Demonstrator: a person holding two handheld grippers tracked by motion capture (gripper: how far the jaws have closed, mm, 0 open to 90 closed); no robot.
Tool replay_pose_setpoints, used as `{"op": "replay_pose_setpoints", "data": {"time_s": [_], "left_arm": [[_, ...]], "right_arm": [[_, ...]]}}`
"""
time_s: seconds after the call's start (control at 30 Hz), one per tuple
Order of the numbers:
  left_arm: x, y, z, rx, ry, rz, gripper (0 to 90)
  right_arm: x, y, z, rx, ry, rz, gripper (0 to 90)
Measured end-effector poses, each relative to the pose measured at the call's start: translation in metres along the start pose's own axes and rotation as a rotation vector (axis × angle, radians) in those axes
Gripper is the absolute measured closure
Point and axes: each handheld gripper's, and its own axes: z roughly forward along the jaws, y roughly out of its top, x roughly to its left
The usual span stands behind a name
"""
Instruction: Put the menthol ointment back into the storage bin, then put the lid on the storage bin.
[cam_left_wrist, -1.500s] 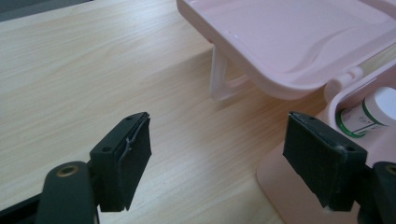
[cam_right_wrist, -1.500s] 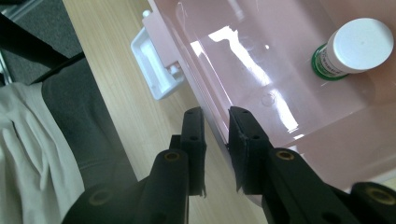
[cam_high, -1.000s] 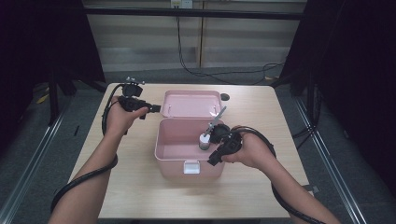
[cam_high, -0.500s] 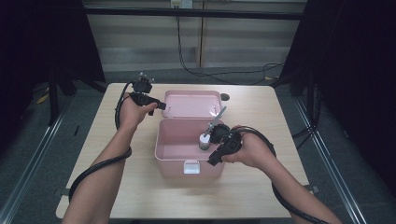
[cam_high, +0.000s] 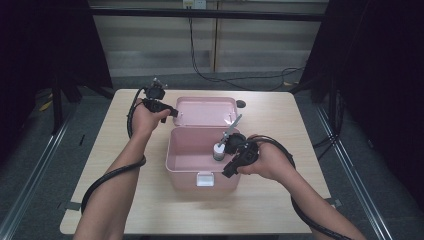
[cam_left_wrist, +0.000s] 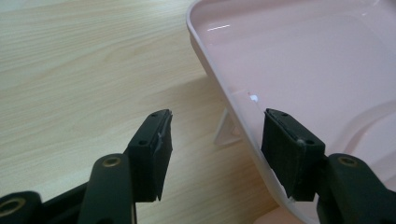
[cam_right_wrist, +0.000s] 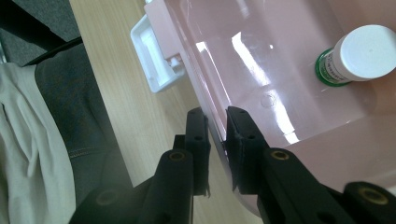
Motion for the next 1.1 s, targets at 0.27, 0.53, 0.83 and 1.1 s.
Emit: {"op": "replay_pose_setpoints", "data": {"time_s": [0.27, 0.53, 0.83, 1.1], "left_arm": [[0.000, 0.004, 0.005, 0.004, 0.008, -0.014, 48.2], [-0.001, 0.007, 0.010, 0.010, -0.004, -0.038, 53.1], [-0.002, 0.013, 0.008, 0.010, -0.005, -0.048, 61.4], [-0.002, 0.017, 0.011, 0.035, -0.016, -0.068, 70.5]], "right_arm": [[-0.001, -0.001, 0.001, -0.004, 0.003, 0.001, 79.4], [-0.002, -0.001, 0.001, 0.003, 0.007, -0.010, 79.4], [-0.002, 0.000, 0.002, 0.006, 0.007, -0.012, 79.4], [-0.002, 0.001, 0.002, 0.010, 0.009, -0.003, 79.4]]}}
